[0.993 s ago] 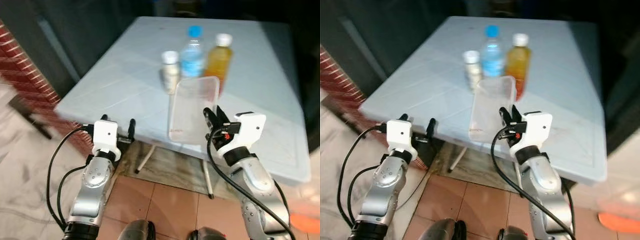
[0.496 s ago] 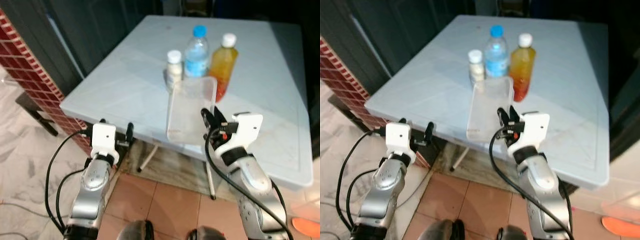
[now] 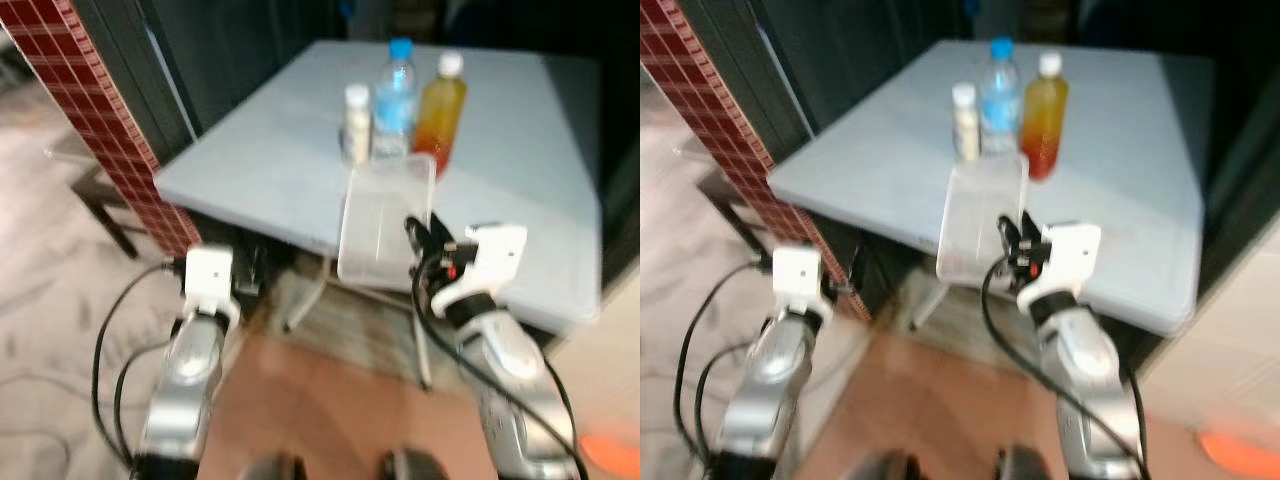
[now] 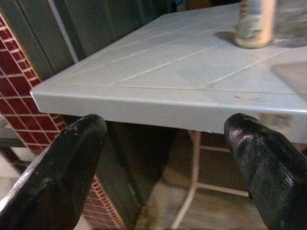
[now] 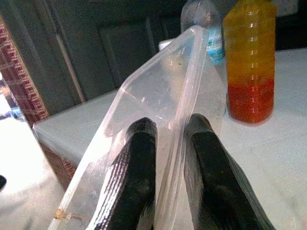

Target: Restocking fridge

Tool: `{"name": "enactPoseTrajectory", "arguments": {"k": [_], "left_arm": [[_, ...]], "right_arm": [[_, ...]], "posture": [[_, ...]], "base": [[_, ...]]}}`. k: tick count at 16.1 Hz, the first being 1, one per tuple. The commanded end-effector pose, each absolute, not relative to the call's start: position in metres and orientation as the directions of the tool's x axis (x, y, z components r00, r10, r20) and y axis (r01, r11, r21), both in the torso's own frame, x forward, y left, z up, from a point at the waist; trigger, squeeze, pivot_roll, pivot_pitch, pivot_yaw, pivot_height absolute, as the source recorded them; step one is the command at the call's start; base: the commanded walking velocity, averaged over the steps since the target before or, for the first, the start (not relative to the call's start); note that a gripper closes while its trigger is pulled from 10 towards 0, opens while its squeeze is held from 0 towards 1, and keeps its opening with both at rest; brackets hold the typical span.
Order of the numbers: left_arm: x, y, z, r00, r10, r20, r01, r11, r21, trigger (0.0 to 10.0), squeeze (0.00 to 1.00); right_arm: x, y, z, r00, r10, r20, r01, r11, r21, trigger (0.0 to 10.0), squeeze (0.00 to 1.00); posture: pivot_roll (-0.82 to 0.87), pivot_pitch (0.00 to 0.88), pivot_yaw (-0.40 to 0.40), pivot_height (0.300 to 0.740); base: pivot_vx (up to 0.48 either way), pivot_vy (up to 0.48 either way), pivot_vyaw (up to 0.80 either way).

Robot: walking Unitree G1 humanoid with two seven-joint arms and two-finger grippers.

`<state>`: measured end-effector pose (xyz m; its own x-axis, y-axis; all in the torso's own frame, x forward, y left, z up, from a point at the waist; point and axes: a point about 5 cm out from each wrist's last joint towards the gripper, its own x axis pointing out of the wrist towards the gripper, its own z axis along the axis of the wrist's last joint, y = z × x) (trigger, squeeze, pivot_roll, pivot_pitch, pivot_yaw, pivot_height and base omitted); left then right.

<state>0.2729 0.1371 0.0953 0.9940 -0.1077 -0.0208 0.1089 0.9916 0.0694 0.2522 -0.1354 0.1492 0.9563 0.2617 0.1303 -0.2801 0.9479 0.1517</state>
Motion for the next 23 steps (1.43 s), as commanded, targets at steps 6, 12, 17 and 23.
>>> {"name": "enactPoseTrajectory", "arguments": {"k": [6, 12, 17, 23], "left_arm": [[0.2724, 0.1442, 0.0932, 0.996, -0.080, -0.031, 0.083, 0.991, 0.103, 10.0, 0.00], [0.2742, 0.1448, 0.0946, 0.997, -0.071, -0.025, 0.073, 0.992, 0.104, 10.0, 0.00], [0.2727, 0.1440, 0.0921, 0.997, -0.067, -0.036, 0.070, 0.992, 0.104, 10.0, 0.00], [0.2721, 0.1441, 0.0920, 0.997, -0.066, -0.038, 0.070, 0.992, 0.104, 10.0, 0.00]], "right_arm": [[0.2580, -0.1259, 0.1537, 0.937, 0.312, 0.159, -0.335, 0.931, 0.146, 10.0, 0.00], [0.2621, -0.1248, 0.1541, 0.934, 0.317, 0.163, -0.341, 0.928, 0.147, 10.0, 0.00], [0.2608, -0.1225, 0.1536, 0.928, 0.332, 0.169, -0.359, 0.919, 0.164, 0.0, 0.00], [0.2606, -0.1216, 0.1517, 0.929, 0.334, 0.157, -0.358, 0.920, 0.162, 10.0, 0.00]], "posture": [[-0.02, 0.016, 0.104, 0.740], [-0.01, 0.026, 0.104, 0.740], [-0.02, 0.033, 0.101, 0.740], [-0.02, 0.038, 0.103, 0.740]], "base": [[-0.195, 0.000, 0.18], [0.000, 0.000, 0.80], [0.000, 0.000, 0.72], [0.000, 0.000, 0.00]]}}
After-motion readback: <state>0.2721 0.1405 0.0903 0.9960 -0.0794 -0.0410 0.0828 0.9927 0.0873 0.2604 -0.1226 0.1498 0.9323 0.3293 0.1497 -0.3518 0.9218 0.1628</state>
